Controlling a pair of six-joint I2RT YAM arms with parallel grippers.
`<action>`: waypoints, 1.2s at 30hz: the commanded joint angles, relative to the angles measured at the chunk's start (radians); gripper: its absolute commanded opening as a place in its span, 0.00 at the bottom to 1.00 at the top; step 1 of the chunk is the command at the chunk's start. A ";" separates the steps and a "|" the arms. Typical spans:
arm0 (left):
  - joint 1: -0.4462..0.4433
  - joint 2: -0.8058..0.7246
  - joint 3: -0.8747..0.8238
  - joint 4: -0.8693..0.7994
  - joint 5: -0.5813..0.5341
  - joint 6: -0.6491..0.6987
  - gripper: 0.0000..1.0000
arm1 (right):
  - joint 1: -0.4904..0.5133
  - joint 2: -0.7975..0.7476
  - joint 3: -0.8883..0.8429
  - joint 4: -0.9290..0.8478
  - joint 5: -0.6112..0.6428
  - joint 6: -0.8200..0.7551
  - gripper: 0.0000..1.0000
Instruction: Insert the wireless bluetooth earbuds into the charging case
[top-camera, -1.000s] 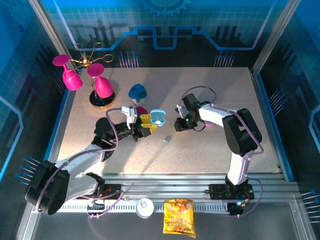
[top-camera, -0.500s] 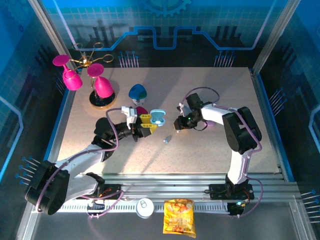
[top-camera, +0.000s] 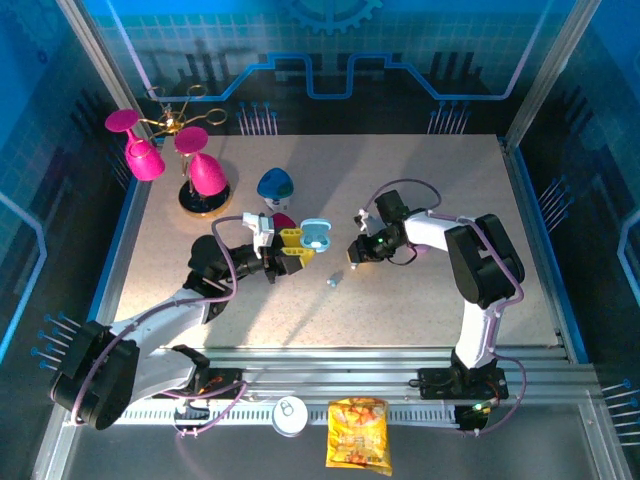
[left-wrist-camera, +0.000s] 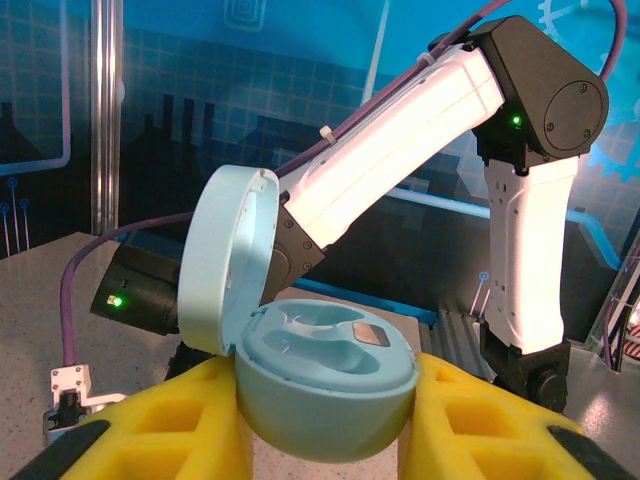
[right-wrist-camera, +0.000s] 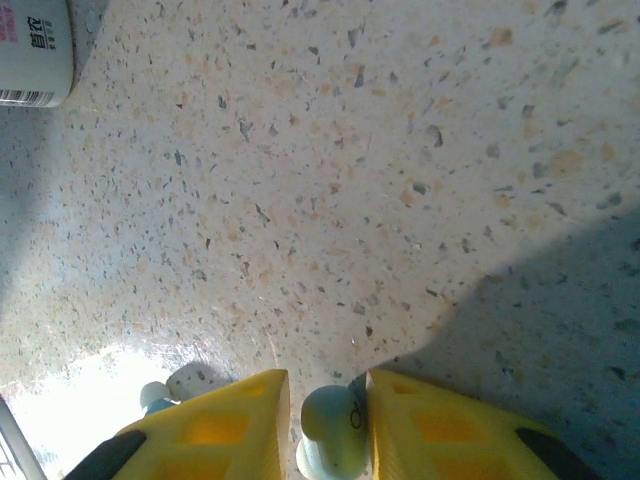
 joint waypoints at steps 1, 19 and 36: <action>0.007 -0.004 0.006 0.044 0.006 -0.003 0.34 | 0.002 -0.020 -0.020 0.011 -0.054 0.008 0.22; 0.008 0.019 0.010 0.071 0.007 -0.013 0.34 | 0.010 0.017 -0.020 -0.041 0.008 -0.064 0.18; 0.008 0.022 0.006 0.076 0.000 -0.012 0.34 | 0.045 -0.143 -0.023 -0.126 0.312 -0.046 0.11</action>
